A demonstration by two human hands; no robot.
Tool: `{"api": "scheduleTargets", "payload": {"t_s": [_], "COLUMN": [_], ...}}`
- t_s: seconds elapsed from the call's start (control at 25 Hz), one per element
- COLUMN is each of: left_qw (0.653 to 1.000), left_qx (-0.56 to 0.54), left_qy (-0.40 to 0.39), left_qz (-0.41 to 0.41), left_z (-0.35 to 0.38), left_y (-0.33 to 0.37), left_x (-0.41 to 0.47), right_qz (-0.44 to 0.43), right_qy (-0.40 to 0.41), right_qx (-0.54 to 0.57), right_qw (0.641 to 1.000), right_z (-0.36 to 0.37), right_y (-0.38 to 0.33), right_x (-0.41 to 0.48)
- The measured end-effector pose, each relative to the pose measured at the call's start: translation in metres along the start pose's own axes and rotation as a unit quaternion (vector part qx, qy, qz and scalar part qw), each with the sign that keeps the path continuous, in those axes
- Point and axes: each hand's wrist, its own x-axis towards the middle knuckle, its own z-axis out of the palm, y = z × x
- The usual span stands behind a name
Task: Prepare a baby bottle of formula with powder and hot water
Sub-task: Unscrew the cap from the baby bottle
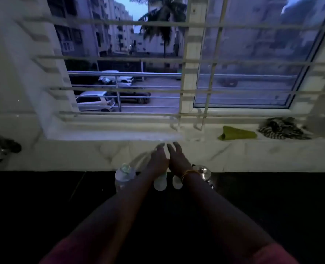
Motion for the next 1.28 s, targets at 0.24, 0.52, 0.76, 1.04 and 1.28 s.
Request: {"api": "scheduleTargets", "payload": {"t_s": [0.24, 0.52, 0.76, 1.04, 1.28], "left_qw": [0.99, 0.961, 0.985, 0.986, 0.963], "left_qx": [-0.077, -0.186, -0.129, -0.108, -0.185], "left_qy": [0.016, 0.117, 0.092, -0.056, -0.193], "left_qz": [-0.12, -0.171, -0.074, -0.115, -0.045], "left_z": [0.055, 0.076, 0.06, 0.041, 0.011], "left_y": [-0.076, -0.106, -0.073, -0.063, -0.052], "left_x": [0.001, 0.011, -0.068, -0.139, -0.143], "right_qz": [0.095, 0.13, 0.159, 0.237, 0.195], "right_qy": [-0.076, 0.026, 0.083, 0.064, 0.011], "right_qx": [0.071, 0.143, 0.303, 0.279, 0.367], "right_qw": [0.99, 0.981, 0.936, 0.928, 0.909], "right_z": [0.068, 0.085, 0.054, 0.048, 0.017], "right_y": [0.029, 0.02, -0.006, -0.033, -0.04], "right_x": [0.021, 0.018, -0.045, -0.113, -0.123]}}
